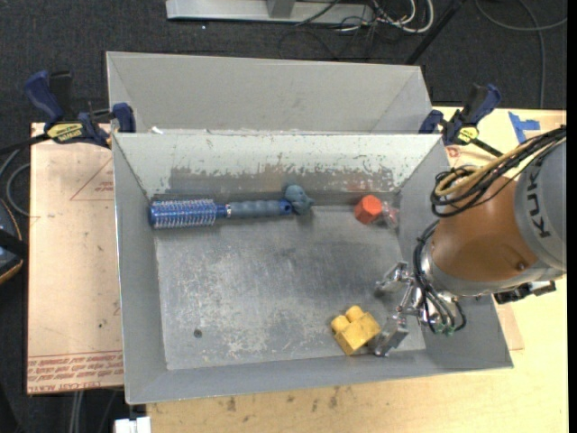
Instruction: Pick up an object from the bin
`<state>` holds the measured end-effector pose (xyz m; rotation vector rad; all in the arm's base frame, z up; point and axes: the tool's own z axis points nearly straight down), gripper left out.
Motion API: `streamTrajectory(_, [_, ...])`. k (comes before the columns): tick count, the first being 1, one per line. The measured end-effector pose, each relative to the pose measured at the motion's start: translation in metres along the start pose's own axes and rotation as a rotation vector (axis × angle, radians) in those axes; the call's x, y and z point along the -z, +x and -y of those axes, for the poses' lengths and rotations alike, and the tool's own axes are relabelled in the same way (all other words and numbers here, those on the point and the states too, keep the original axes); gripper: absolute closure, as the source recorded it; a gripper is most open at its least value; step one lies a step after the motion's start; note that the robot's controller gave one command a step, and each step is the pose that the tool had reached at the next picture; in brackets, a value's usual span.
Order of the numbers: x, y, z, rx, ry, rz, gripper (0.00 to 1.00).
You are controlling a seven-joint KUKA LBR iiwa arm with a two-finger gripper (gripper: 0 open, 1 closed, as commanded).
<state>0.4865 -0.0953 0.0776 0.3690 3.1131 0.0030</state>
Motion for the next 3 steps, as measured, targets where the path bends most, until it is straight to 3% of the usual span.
streamTrajectory(1, [0.004, 0.019, -0.070, 0.111, -0.002, 0.007, 0.00])
streamTrajectory(2, [0.004, 0.019, -0.067, 0.104, -0.001, 0.006, 1.00])
streamTrajectory(3, [0.126, 0.022, -0.095, 0.079, -0.001, 0.002, 1.00])
